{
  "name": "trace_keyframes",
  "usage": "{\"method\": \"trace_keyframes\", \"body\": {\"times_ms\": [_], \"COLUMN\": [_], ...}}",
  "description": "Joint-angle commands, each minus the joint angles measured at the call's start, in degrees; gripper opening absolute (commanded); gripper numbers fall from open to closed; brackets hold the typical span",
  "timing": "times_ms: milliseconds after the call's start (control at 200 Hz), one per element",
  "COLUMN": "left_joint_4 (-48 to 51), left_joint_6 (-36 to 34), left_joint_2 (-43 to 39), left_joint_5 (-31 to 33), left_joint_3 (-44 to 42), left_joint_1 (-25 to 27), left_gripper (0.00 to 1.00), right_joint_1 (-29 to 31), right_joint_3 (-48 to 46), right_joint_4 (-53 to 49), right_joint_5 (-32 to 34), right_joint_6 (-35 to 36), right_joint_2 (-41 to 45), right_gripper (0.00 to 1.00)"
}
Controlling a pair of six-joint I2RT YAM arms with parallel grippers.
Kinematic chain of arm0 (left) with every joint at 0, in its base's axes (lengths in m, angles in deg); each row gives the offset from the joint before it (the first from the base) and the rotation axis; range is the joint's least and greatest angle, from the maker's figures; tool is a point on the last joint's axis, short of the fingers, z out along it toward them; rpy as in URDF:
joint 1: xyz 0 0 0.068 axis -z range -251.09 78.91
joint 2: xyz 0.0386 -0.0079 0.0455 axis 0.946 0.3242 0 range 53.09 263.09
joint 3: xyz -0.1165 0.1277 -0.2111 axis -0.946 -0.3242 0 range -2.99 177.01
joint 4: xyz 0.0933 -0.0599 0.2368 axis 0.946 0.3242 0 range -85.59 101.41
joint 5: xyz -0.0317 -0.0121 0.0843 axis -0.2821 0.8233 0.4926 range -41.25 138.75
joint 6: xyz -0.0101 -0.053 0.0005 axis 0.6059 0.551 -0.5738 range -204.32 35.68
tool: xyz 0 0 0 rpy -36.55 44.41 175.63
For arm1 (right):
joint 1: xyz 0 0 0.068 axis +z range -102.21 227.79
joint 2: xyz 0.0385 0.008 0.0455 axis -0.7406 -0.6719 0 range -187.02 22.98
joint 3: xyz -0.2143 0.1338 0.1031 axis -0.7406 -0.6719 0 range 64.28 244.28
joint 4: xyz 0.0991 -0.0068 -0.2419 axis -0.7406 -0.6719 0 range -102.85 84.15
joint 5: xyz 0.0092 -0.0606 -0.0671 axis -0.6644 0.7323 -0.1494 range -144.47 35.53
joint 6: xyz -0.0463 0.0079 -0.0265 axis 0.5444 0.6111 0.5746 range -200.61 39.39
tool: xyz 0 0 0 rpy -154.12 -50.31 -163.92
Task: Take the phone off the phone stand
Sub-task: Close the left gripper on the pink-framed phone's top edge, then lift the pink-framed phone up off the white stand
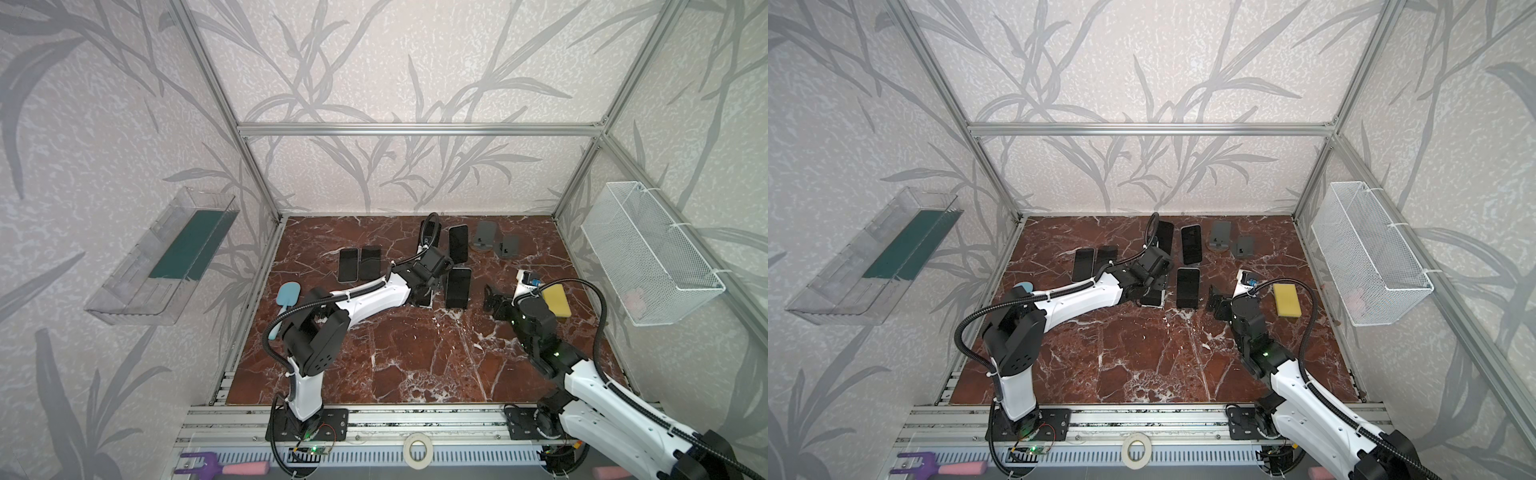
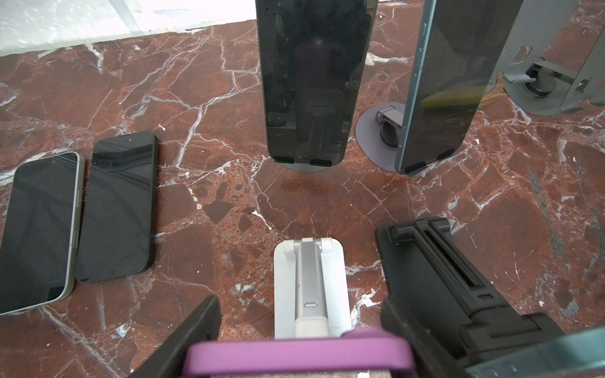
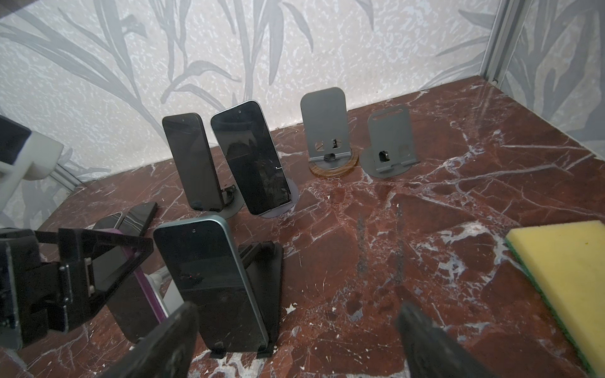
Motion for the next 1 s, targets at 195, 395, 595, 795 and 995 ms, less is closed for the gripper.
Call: {"method": "trace_keyframes", "body": {"times_ms": [195, 395, 595, 795, 995], "left_joint_4": [-2.51, -2.94, -2.58, -2.97, -2.08], "left_joint_6": [-3.24, -4.72, -5.68, -6.60, -7.97], "left_joint_2": [-3.60, -5.93, -7.60, -10.48, -14.31], "left_joint_5": [-1.40, -1.44, -1.41, -0.72, 0.04], "left_joint_3": [-0.95, -1.55, -2.06, -3.69, -4.93], "left_joint_1": [0.05, 0.23, 0.11, -0.07, -0.68], "left_gripper": [0.65, 0.63, 0.62, 0.62, 0.62], "right_joint_1": [0.19, 0.18, 0.17, 0.18, 0.16], "right_joint_3": [1.31, 1.26, 1.27, 1.31, 1.24], "right_joint_4": [0.71, 0.80, 0.92, 0.80, 0.62], "right_joint_5": [-0.07, -0.04, -0.15, -0.20, -0.38], "right_joint_6": [-0.23, -0.14, -0.14, -0.08, -0.14], "right_joint_2": [-0.48, -0.33, -0.42, -0.17, 0.29], "right_gripper": [0.94, 0.94, 0.94, 0.94, 0.94]}}
